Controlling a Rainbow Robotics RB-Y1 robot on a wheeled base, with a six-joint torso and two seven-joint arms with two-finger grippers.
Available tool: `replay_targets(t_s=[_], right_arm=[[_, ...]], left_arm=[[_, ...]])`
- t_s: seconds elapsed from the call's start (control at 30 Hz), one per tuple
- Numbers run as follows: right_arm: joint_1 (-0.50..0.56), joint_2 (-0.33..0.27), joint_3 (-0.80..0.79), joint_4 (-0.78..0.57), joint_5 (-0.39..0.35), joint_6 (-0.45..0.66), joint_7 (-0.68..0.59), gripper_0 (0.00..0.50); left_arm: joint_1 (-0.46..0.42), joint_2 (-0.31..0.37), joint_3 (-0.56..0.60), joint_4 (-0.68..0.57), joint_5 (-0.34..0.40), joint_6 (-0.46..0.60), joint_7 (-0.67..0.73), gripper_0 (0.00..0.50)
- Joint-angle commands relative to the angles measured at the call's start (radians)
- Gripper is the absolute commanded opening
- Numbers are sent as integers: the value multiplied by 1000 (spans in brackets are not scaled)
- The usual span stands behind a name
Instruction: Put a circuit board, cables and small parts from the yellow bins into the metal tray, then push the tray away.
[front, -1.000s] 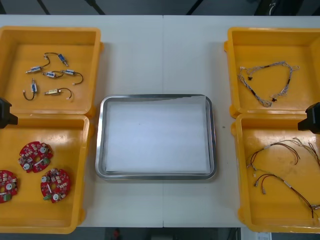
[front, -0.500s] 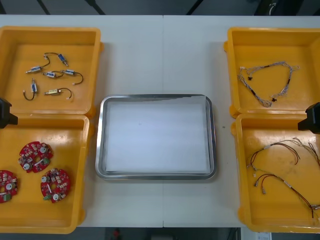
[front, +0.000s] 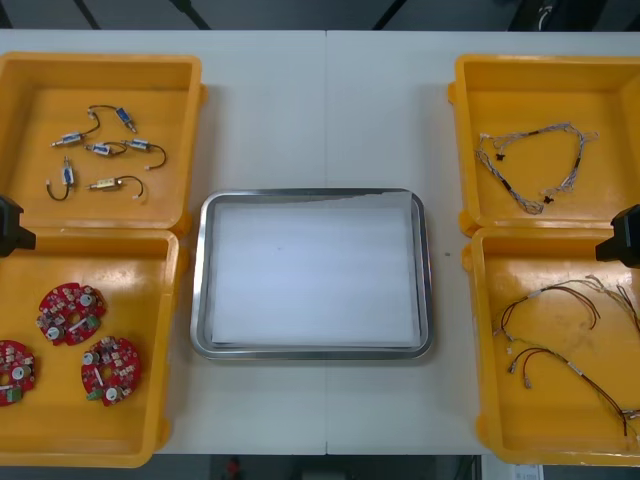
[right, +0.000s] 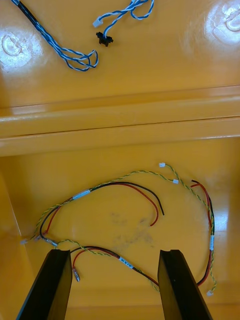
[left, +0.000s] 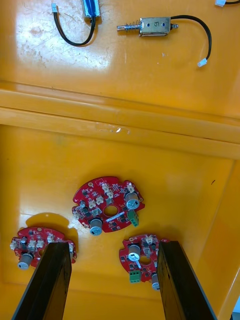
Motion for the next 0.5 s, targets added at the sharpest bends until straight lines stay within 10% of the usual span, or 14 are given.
replay_targets(t_s=[0.03, 0.5], right_arm=[[4, 8, 4, -8, 8, -10, 25, 500], [4, 8, 4, -8, 8, -10, 25, 500]], left_arm=[[8, 45, -7, -4, 2, 4, -27, 500], [8, 45, -7, -4, 2, 4, -27, 500]])
